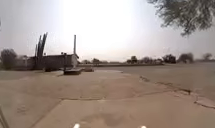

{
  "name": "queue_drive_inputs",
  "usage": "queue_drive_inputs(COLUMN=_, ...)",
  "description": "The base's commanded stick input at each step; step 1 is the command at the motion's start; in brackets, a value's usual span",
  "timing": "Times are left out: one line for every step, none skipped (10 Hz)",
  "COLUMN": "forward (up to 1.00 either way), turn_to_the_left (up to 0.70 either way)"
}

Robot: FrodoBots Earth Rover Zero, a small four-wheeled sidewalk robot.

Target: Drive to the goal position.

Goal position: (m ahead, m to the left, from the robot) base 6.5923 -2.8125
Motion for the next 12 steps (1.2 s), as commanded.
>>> queue_drive_inputs(forward=0.7, turn_to_the_left=0.0)
queue_drive_inputs(forward=0.7, turn_to_the_left=0.0)
queue_drive_inputs(forward=0.7, turn_to_the_left=0.0)
queue_drive_inputs(forward=0.7, turn_to_the_left=0.0)
queue_drive_inputs(forward=0.7, turn_to_the_left=0.0)
queue_drive_inputs(forward=0.7, turn_to_the_left=0.0)
queue_drive_inputs(forward=0.7, turn_to_the_left=0.0)
queue_drive_inputs(forward=0.7, turn_to_the_left=0.0)
queue_drive_inputs(forward=0.7, turn_to_the_left=0.0)
queue_drive_inputs(forward=0.7, turn_to_the_left=0.0)
queue_drive_inputs(forward=0.7, turn_to_the_left=0.0)
queue_drive_inputs(forward=0.7, turn_to_the_left=0.0)
